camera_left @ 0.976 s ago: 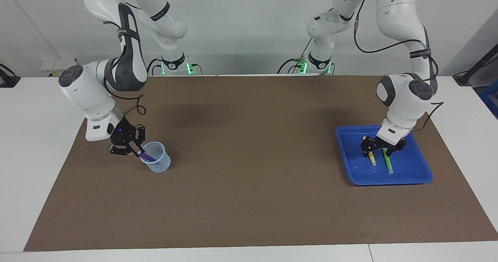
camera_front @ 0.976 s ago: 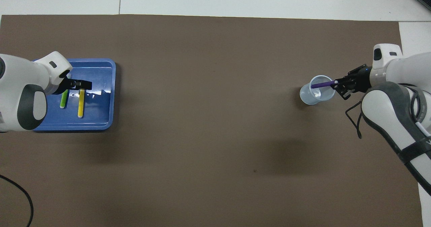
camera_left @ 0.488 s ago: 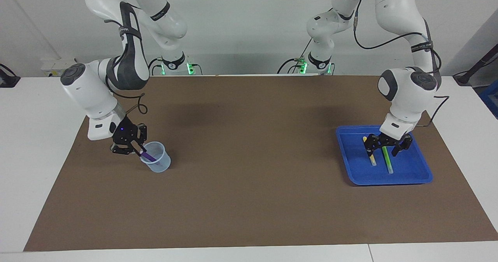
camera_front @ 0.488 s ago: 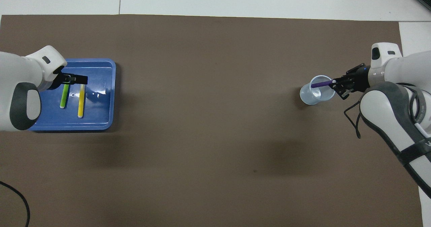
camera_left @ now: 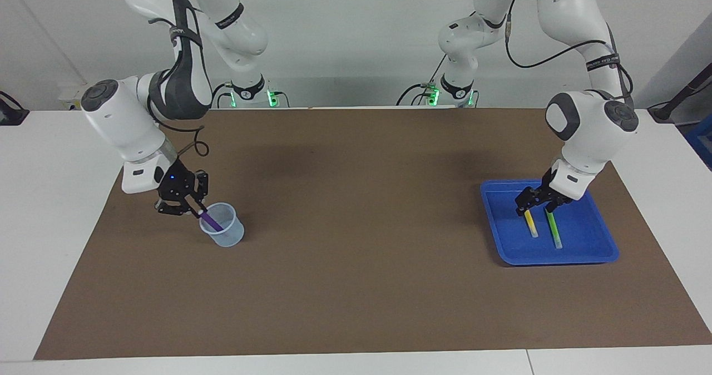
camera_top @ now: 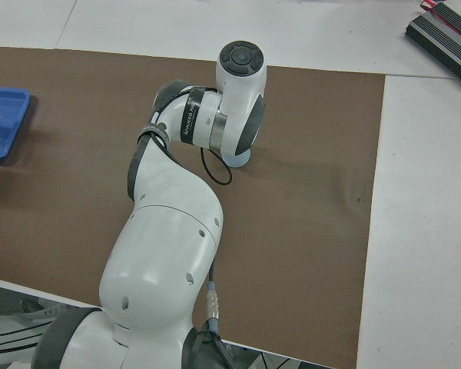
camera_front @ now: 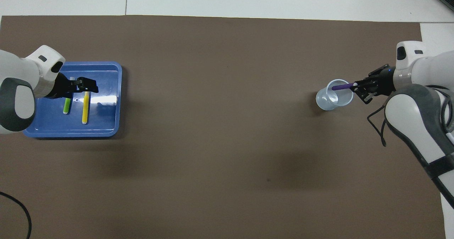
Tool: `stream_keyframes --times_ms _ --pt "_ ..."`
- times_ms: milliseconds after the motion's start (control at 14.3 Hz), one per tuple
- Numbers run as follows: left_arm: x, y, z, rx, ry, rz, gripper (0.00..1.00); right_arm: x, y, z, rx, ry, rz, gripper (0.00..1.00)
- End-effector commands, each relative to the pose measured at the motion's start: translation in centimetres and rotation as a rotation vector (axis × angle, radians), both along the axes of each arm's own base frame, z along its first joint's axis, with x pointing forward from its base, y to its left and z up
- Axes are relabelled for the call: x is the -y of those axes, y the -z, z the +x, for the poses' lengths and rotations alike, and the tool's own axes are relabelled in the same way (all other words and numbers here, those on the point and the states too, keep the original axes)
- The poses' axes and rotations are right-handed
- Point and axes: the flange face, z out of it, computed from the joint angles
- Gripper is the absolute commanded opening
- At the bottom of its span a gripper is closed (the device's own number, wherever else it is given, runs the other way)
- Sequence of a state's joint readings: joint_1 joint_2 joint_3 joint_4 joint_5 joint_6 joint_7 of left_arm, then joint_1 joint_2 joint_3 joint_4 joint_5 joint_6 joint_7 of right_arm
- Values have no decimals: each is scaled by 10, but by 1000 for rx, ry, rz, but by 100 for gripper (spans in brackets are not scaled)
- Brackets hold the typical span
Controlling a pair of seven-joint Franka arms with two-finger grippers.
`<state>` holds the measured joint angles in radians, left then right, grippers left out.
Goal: Right arm passes pens to left for tray arrangement
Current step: 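Release the yellow pen in the tray while the right gripper holds the purple pen, then lift the purple pen from the cup while the left gripper moves toward it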
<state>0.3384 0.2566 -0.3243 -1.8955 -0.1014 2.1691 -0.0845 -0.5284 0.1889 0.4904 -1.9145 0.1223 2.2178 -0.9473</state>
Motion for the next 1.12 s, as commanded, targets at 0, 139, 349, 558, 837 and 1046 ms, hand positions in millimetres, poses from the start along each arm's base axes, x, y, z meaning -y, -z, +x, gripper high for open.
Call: stream_keyframes --times_ms 0,139,349,558,837,1046 --pt "21 -9 -12 -103 -154 -105 97 -3 -19 -5 -6 -5 -26 0" --pt "40 -12 -18 -170 -261 -171 98 -6 -35 -8 -7 6 -35 0" --pt "59 -14 -24 -252 -357 -225 98 -12 -64 -17 3 46 -50 0" --pt "103 -16 -33 -363 -496 -261 98 -24 -104 -20 -4 89 -43 0" --pt "138 -29 -38 -519 -695 -438 97 -54 -143 -21 -40 236 -2 0" --pt "178 -33 -45 -615 -772 -487 92 -96 -147 -21 -50 330 52 0"
